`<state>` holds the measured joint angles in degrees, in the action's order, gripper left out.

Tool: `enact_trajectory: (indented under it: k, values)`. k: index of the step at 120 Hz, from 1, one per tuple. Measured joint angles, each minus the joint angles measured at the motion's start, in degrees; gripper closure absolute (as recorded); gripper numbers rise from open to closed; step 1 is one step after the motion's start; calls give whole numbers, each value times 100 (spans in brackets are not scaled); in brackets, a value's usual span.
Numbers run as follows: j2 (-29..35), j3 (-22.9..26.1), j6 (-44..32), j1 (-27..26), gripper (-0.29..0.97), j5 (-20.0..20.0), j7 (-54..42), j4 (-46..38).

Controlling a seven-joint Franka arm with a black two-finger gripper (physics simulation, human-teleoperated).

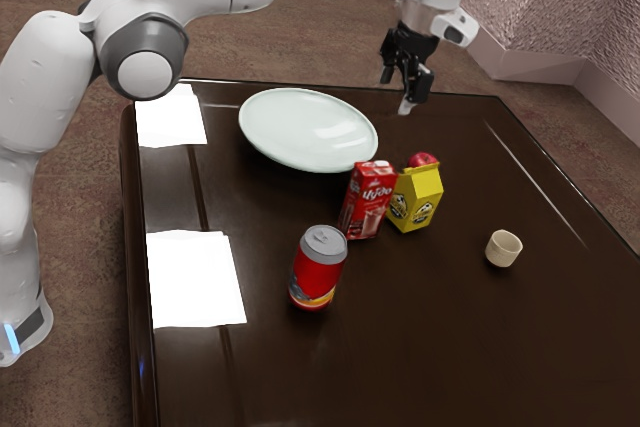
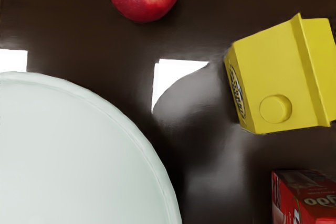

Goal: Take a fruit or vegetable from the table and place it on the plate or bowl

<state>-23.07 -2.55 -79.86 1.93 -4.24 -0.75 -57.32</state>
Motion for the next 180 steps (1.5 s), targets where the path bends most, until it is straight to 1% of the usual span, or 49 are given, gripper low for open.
enact_trajectory:
  k: [26, 46, 50, 54, 58, 63, 78, 87, 104, 134, 157, 180]
  values:
    - [-41, 26, -495, -18, 0, 37, -16, 13]
    - [-478, 39, -642, -15, 0, 77, -21, 16]
    - [-644, 49, -664, 1, 0, 86, -22, 78]
    - [-1002, 70, -685, 15, 0, 95, -34, 406]
    - [-1364, 189, -705, 129, 0, 100, -64, 835]
    - [-1620, 276, -761, 268, 0, 104, -108, 1123]
    - [-1828, 345, -940, 444, 0, 77, -251, 1624]
    - [-2054, 321, -1011, 505, 0, 57, -339, 2067]
    - [-2395, 327, -1092, 807, 0, 42, -526, 2423]
    - [-2816, 625, -1187, 759, 0, 43, -740, 2431]
    - [-3044, 650, -1505, 648, 0, -44, -854, 2468]
    - [-3309, 641, -1666, 713, 0, -127, -901, 2430]
